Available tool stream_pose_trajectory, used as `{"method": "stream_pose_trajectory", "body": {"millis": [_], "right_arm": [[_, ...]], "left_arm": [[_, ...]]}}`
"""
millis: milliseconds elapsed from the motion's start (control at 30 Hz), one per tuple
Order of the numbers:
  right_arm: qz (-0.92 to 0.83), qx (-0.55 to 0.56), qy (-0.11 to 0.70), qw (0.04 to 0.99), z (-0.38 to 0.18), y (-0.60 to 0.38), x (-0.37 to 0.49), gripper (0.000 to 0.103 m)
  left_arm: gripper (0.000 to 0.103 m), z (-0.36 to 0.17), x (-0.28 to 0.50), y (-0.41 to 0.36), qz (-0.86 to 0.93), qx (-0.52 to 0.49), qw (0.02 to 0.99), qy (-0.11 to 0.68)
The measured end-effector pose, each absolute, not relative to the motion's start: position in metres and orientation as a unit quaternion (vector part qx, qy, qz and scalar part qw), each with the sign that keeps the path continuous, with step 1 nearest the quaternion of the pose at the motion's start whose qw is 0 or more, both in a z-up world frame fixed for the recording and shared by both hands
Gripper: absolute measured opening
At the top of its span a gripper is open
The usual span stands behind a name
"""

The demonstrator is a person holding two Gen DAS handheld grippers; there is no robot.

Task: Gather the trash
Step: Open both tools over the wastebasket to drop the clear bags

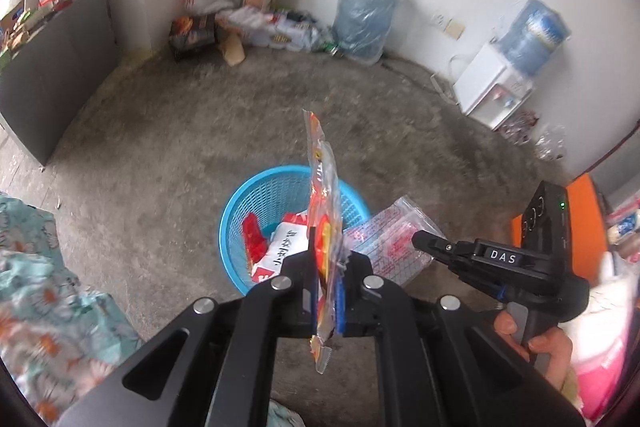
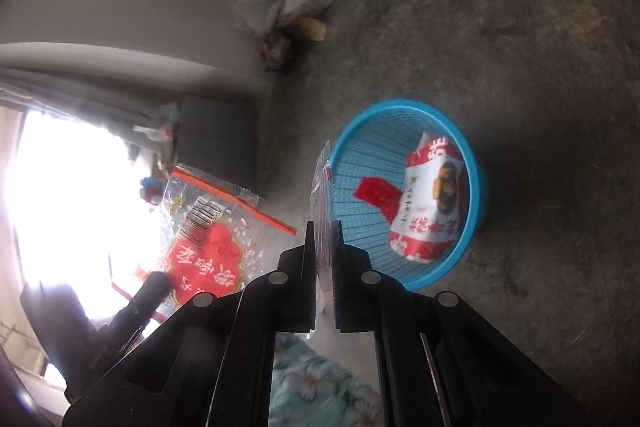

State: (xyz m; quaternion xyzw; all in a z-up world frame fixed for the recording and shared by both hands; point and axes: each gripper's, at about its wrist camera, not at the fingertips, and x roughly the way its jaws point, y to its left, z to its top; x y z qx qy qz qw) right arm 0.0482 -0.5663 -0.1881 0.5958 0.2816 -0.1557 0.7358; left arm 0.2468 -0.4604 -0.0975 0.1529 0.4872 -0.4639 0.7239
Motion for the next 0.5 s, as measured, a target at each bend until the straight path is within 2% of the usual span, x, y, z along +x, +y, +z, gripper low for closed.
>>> {"method": "stream_pose_trajectory", "body": {"millis": [133, 167, 200, 233, 267, 300, 367, 433, 500], "right_arm": [[-0.164, 0.594, 0.306, 0.726, -0.216, -0.575, 0.074, 0.011], [-0.159, 0.598, 0.315, 0.720, -0.226, -0.576, 0.081, 0.013], [-0.159, 0.602, 0.328, 0.710, -0.235, -0.579, 0.086, 0.021], [-0.164, 0.606, 0.343, 0.699, -0.243, -0.580, 0.090, 0.037], [-0.165, 0.610, 0.358, 0.687, -0.253, -0.581, 0.094, 0.044], [-0.167, 0.612, 0.373, 0.677, -0.263, -0.582, 0.096, 0.047], [-0.174, 0.617, 0.388, 0.662, -0.273, -0.581, 0.093, 0.048], [-0.175, 0.625, 0.380, 0.659, -0.274, -0.581, 0.083, 0.057], [-0.181, 0.626, 0.370, 0.662, -0.271, -0.581, 0.073, 0.059]], "left_arm": [[0.010, -0.126, 0.258, -0.481, -0.451, 0.164, 0.728, 0.491], [0.021, -0.133, 0.262, -0.484, -0.446, 0.167, 0.727, 0.495], [0.038, -0.138, 0.266, -0.486, -0.440, 0.169, 0.726, 0.500], [0.046, -0.143, 0.270, -0.488, -0.429, 0.174, 0.730, 0.504], [0.050, -0.146, 0.272, -0.489, -0.417, 0.179, 0.736, 0.502], [0.050, -0.146, 0.274, -0.489, -0.412, 0.178, 0.740, 0.501], [0.055, -0.144, 0.278, -0.484, -0.406, 0.163, 0.741, 0.509], [0.057, -0.139, 0.281, -0.477, -0.404, 0.149, 0.745, 0.509], [0.059, -0.132, 0.283, -0.470, -0.403, 0.145, 0.750, 0.504]]}}
